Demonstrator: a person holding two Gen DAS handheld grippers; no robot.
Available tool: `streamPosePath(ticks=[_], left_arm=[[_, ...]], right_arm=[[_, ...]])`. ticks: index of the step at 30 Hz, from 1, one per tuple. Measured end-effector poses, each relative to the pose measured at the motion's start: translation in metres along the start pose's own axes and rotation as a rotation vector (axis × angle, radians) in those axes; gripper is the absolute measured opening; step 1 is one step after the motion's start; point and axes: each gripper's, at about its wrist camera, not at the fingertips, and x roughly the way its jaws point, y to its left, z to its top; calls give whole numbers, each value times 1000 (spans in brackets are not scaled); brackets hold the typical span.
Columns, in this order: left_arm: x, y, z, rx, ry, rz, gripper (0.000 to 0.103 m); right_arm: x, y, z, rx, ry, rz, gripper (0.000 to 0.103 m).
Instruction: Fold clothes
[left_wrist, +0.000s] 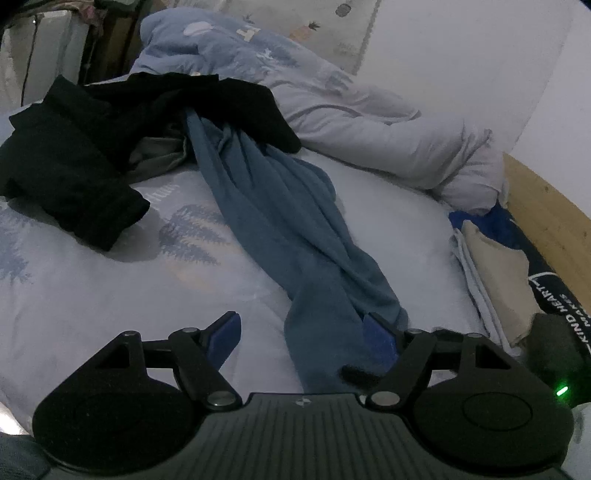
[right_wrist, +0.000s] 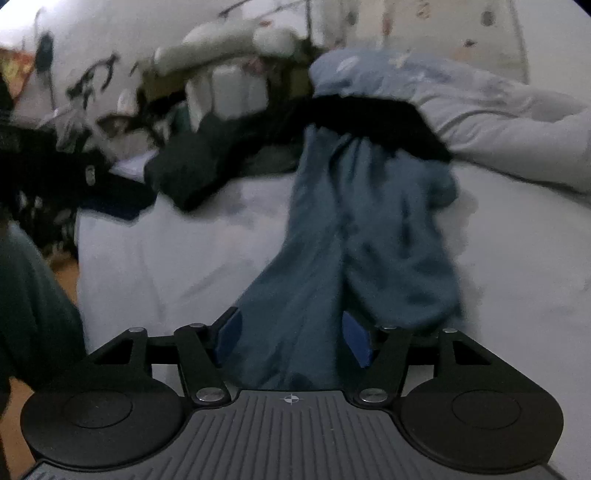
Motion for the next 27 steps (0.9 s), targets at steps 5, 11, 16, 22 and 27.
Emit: streamPosePath(ticks=[5, 11, 16, 22, 27], left_arm=[[1, 1, 4, 7, 10, -7, 79], [22, 10, 7, -57, 86, -95, 94], [46, 18, 1, -106, 142, -119, 95], [70, 33, -11, -167, 188, -84, 48], [64, 46, -14, -233, 175, -97, 6]], right_arm=[[16, 7, -12, -40, 55, -88, 45], [-8, 32, 0, -103, -43, 61, 3], [-18, 63, -1, -188, -87, 197, 3], [-19, 70, -3, -186, -83, 297, 4], [-28, 52, 0, -160, -95, 369, 8]])
